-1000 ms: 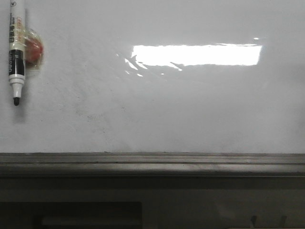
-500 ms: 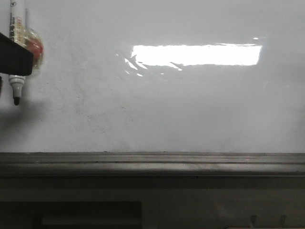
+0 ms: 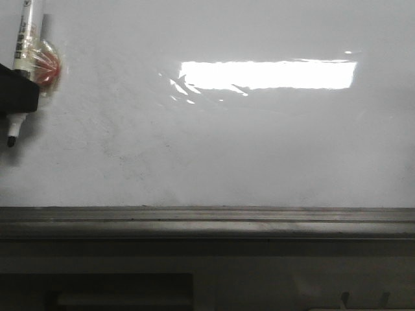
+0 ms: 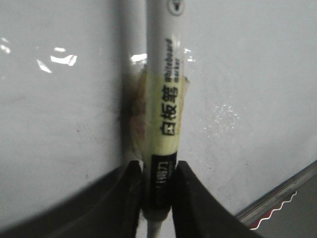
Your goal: Write number 6 on whiteboard
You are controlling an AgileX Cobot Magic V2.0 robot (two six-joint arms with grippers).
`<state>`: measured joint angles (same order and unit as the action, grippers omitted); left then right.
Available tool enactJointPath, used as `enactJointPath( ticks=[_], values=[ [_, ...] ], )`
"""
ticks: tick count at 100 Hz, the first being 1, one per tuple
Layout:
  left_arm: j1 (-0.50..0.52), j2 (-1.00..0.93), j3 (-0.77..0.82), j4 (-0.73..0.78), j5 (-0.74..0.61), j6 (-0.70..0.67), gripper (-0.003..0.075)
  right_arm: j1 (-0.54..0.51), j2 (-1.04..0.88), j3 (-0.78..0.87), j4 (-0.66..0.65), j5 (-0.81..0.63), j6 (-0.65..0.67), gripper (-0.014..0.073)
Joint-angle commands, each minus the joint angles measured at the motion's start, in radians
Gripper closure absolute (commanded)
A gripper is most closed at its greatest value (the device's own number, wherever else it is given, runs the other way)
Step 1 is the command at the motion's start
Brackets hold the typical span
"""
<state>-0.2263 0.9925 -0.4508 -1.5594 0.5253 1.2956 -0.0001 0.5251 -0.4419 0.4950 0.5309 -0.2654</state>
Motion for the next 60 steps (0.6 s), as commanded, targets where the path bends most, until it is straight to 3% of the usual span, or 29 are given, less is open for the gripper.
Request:
enactJointPath(
  ticks=[1, 15, 42, 60],
  values=[
    [-0.008, -0.007, -0.032, -0.047, 0.052, 0.040, 0.0741, -0.007, 0.013, -0.039, 0.017, -0.049, -0.011, 0.0085],
    [-0.008, -0.021, -0.061, 0.029, 0.110, 0.054, 0.0741, 0.012, 0.015, -0.039, 0.085, -0.015, -0.060, 0.0085],
    [-0.056, -0.030, -0.226, 0.397, 0.248, -0.090, 0.0741, 0.101, 0.196, -0.146, 0.545, 0.223, -0.504, 0.0144],
    [-0.201, -0.026, -0.302, 0.574, 0.237, -0.170, 0.0741, 0.161, 0.399, -0.332, 0.576, 0.399, -0.552, 0.0157]
  ],
)
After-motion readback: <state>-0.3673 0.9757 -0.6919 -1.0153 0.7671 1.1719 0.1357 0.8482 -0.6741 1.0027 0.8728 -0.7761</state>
